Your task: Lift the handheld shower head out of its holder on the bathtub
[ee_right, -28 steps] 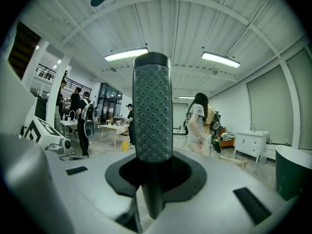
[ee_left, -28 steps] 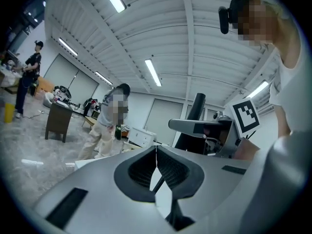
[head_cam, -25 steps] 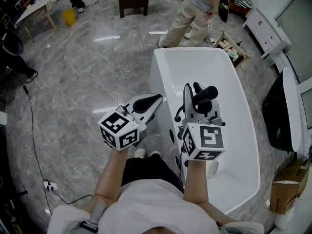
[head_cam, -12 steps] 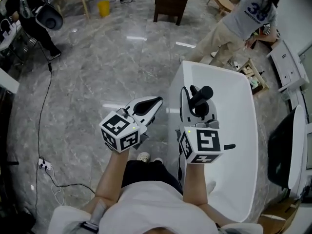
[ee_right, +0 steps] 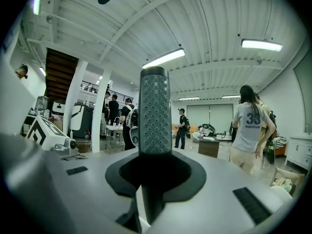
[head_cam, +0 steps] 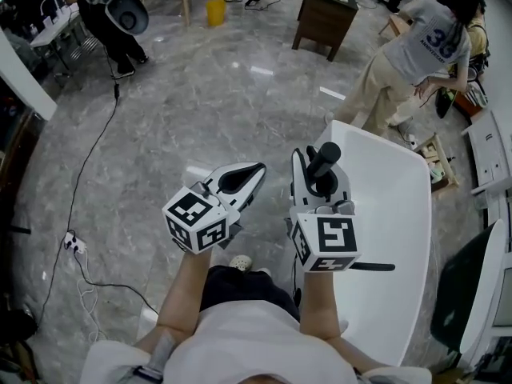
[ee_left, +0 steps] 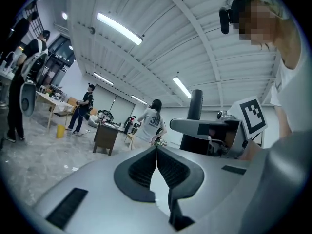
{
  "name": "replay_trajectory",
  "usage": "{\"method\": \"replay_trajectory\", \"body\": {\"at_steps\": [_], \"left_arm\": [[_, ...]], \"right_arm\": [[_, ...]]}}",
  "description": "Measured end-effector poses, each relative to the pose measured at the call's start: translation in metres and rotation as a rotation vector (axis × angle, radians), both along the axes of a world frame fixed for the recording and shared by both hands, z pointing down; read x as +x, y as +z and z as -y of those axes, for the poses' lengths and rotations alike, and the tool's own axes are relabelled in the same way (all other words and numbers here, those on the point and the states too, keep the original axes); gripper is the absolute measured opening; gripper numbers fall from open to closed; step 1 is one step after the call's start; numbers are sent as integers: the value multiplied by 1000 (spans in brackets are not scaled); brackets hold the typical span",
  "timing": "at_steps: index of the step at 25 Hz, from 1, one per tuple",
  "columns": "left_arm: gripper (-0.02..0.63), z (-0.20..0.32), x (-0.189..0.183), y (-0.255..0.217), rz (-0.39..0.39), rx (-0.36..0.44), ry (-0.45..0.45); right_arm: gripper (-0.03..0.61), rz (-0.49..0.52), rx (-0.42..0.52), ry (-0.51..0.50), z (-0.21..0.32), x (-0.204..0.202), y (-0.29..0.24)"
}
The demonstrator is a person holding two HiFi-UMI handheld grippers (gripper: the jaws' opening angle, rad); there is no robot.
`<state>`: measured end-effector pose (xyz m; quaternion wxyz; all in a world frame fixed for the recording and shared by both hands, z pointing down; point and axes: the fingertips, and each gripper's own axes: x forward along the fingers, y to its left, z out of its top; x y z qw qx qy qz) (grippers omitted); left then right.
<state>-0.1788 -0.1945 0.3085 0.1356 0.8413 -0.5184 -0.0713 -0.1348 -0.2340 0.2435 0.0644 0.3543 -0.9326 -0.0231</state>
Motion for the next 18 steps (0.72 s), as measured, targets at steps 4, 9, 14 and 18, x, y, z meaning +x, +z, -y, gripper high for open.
{"method": "replay_trajectory", "body": {"at_steps": [4,9,14,18], "left_arm": [[12,-10,-21,1,6,-5,-63],[12,-27,-52,4,8,-15,-152],[12,-51,-92,9,11,-24,-258],[12,-67,-118,8,10,-30,-328]], "right_arm": [[92,-1,-7,-71,-6,-27,2],[91,-1,-14,-165,-20,-65,6],[91,-6,-22,-266,-39,-109,14],[89,-13,-30,-339,-55,-138,15]]}}
